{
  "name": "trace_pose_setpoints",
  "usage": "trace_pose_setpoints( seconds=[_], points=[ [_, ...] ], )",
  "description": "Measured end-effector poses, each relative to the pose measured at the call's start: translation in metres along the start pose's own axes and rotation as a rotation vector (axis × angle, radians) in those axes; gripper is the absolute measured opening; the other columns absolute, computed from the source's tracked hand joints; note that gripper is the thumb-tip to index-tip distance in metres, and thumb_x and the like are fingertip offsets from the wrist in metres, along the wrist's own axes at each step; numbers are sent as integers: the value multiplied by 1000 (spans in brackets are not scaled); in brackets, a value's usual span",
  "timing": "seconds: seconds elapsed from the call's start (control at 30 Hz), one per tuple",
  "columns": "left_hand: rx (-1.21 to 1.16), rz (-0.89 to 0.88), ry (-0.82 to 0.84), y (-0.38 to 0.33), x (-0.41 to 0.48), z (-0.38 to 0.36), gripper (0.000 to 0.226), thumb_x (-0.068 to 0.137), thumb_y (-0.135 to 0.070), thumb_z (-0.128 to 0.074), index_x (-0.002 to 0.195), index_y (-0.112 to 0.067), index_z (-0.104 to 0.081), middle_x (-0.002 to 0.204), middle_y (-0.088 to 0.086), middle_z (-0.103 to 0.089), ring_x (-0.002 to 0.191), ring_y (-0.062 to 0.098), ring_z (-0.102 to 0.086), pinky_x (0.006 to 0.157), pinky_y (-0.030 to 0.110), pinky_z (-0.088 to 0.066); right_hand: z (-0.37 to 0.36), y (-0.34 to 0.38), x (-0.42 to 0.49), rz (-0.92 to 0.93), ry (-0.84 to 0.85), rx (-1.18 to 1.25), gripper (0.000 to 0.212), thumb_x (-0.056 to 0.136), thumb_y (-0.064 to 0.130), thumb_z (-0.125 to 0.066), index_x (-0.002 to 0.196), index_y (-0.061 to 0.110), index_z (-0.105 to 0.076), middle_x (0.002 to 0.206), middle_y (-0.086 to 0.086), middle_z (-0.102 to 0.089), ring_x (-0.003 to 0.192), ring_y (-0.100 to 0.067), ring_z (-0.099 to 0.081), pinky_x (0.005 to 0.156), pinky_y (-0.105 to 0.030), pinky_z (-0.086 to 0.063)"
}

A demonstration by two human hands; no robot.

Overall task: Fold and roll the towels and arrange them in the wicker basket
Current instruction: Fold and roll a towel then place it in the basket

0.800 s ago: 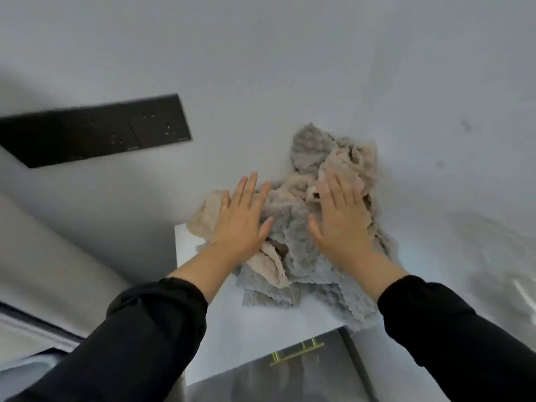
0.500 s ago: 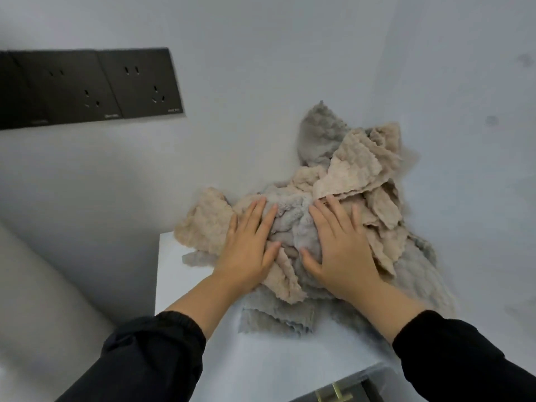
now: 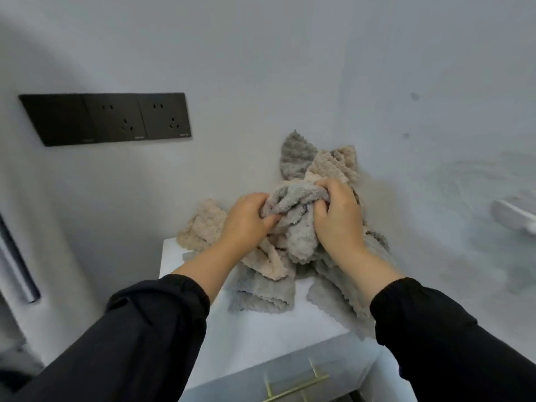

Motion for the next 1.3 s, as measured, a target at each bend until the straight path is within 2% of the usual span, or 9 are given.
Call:
trace_pose_setpoints(
  seconds=[0.13, 0.23, 0.33, 0.47, 0.57, 0.73, 1.0, 1.17, 1.3],
  points=[
    [-338, 171, 97, -32, -8, 26, 49, 77, -40, -75, 108, -3, -62, 91, 10, -66, 79, 20, -61, 70, 32, -47, 54, 23, 5, -142, -65, 128, 20, 94, 4, -42, 99, 16, -57, 80, 4, -58, 67, -9, -52, 61, -31, -41],
    [-607, 265, 157, -58, -26, 39, 67, 75, -38, -77, 126, -2, -53, 76, 7, -68, 61, 25, -59, 54, 32, -48, 87, 37, 2, -129, -56, 145, 21, 93, 2, -44, 94, 19, -57, 81, 15, -54, 70, 2, -49, 59, -8, -37],
    [-745, 312, 182, -82, -49, 42, 42, 83, -35, -71, 112, -7, -61, 62, -4, -61, 48, 13, -49, 47, 22, -36, 106, 32, -10, -200, 13, 100, 16, 94, 11, -51, 105, 15, -62, 99, 8, -59, 89, -8, -52, 66, -16, -36],
    [-801, 396, 175, -85, -83, 31, 64, 58, -55, -78, 109, -18, -67, 102, 1, -68, 89, 19, -62, 82, 32, -47, 108, 15, -46, -347, 142, 107, 21, 93, 23, -58, 113, 15, -60, 113, -3, -61, 104, -18, -56, 82, -25, -39],
    [-846, 456, 170, -75, -109, 25, 50, 60, -51, -81, 99, -21, -70, 104, 2, -72, 102, 24, -65, 94, 42, -50, 98, 17, -79, -344, 182, 217, 14, 93, 16, -58, 105, 22, -59, 102, 4, -64, 101, -14, -59, 81, -20, -42],
    [-966, 620, 76, -40, -150, 13, 22, 81, -35, -73, 91, -17, -67, 88, -1, -72, 81, 15, -67, 64, 26, -52, 80, 32, -125, -256, 130, 416, 14, 94, 18, -58, 107, 21, -63, 105, 9, -65, 97, 8, -58, 79, -3, -42],
    [-1139, 699, 81, -19, -184, -10, 20, 89, -30, -64, 96, -11, -67, 92, 7, -74, 81, 18, -71, 64, 27, -56, 30, 38, -174, -323, 353, 385, 18, 80, 18, -75, 84, 34, -67, 93, 16, -68, 88, 3, -65, 84, -22, -51],
    [-1219, 730, 74, -15, -184, -18, 32, 92, -30, -60, 109, -3, -64, 98, 12, -73, 86, 21, -71, 66, 29, -58, 27, 31, -184, -335, 514, 445, 42, 67, 30, -83, 106, 30, -67, 108, 14, -67, 101, 6, -61, 89, -17, -48],
    [-1322, 677, 178, -25, -189, -24, 26, 96, -27, -53, 98, -5, -66, 91, 8, -75, 82, 17, -72, 65, 27, -59, 37, 23, -182, -337, 395, 428, 30, 73, 7, -78, 98, 24, -72, 99, 10, -72, 96, -4, -66, 91, -30, -52]
  ],
)
Point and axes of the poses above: each hand's wrist, its own x-axis towards the middle knuckle, its own z-axis out of the back of the hand, y = z × x, the point moved 5 cm from there along x, towards the middle knuckle
